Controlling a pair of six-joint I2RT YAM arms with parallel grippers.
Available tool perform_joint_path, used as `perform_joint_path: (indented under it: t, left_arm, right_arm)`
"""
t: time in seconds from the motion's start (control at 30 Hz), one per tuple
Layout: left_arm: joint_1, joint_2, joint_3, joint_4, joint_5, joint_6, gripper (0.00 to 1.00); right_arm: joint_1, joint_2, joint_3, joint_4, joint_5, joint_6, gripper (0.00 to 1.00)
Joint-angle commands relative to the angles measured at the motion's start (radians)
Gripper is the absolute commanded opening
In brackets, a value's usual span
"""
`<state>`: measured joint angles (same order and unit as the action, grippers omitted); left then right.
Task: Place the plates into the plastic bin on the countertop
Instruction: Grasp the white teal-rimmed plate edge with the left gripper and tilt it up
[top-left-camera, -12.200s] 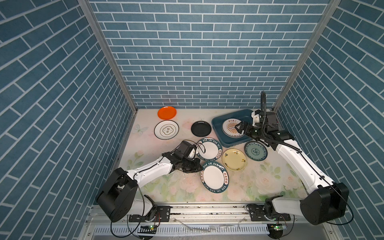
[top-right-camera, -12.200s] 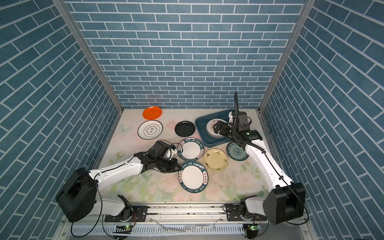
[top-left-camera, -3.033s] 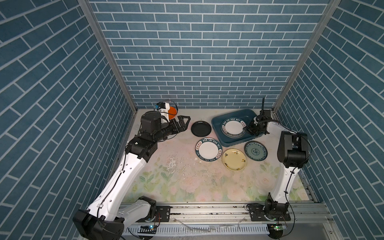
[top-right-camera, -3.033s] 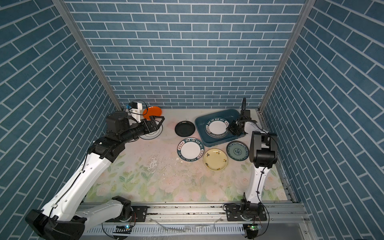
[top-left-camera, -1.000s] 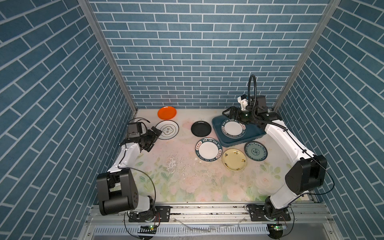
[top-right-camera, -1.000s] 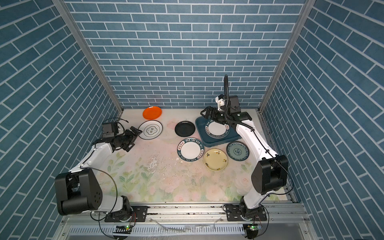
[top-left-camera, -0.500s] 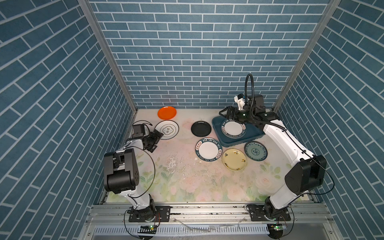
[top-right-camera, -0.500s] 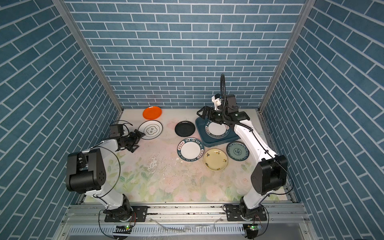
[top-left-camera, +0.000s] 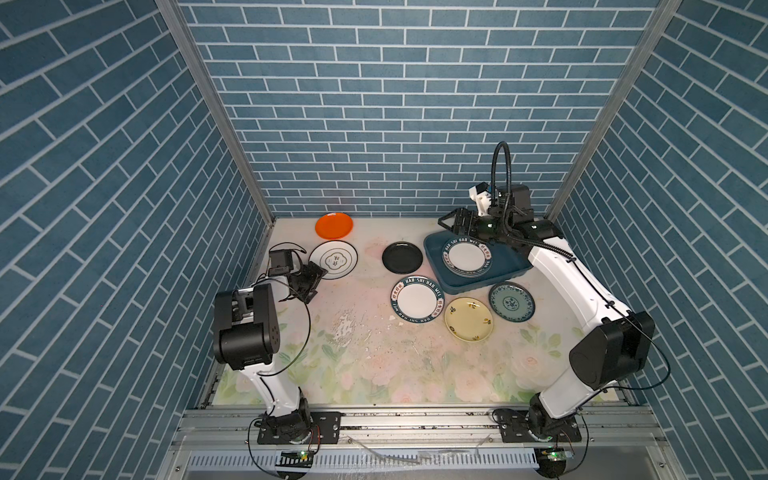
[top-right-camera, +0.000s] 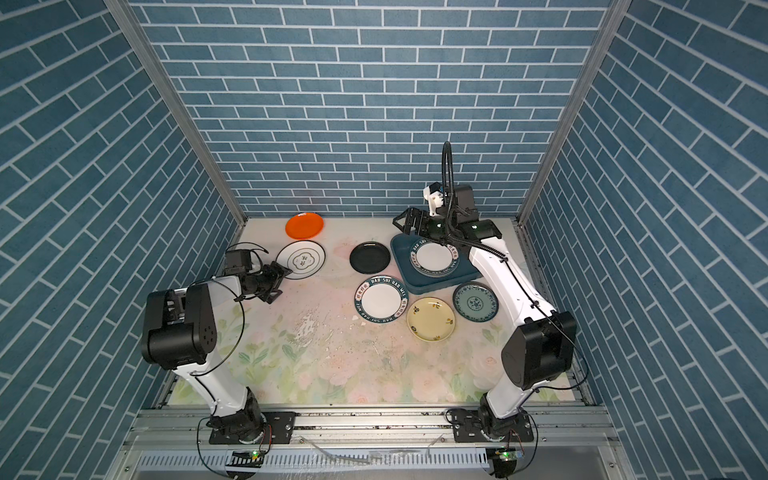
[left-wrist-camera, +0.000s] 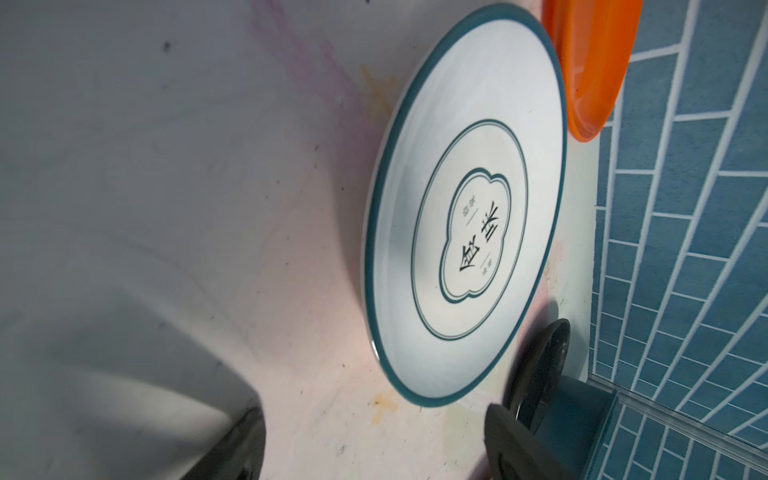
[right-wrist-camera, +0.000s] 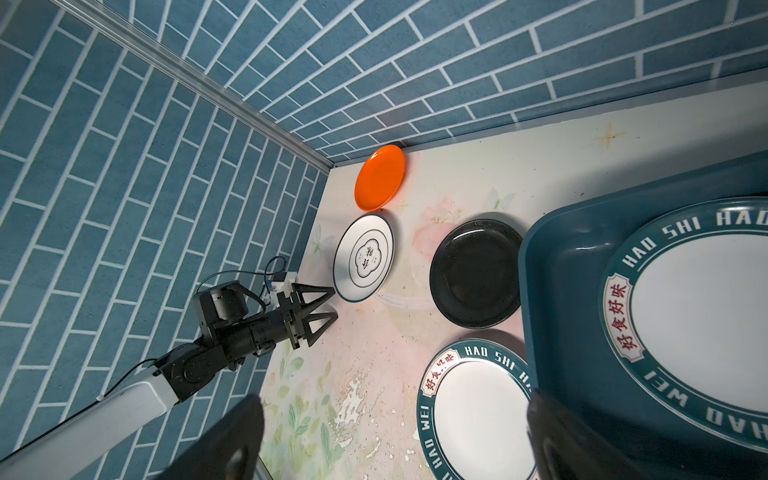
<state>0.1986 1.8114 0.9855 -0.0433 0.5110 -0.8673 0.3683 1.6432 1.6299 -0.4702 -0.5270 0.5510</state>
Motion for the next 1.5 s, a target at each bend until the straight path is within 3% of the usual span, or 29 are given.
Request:
perform_joint_path:
  t: [0.0, 0.6, 1.47]
  left_arm:
    - [0.006, 0.033, 0.015, 0.019, -0.006, -0.018, 0.81]
    - [0.006, 0.112, 0.033, 0.077, -0.01, -0.068, 0.73]
    - [0.005, 0.167, 0.048, 0.129, 0.021, -0.118, 0.32]
  right_arm:
    - [0.004, 0.017, 0.027, -0.012, -0.003, 0.02, 0.98]
    - [0.006, 0.027, 0.036, -0.035, 0.035, 0.037, 0.98]
    - [0.009, 0.002, 0.008, -0.05, 0.071, 0.061, 0.98]
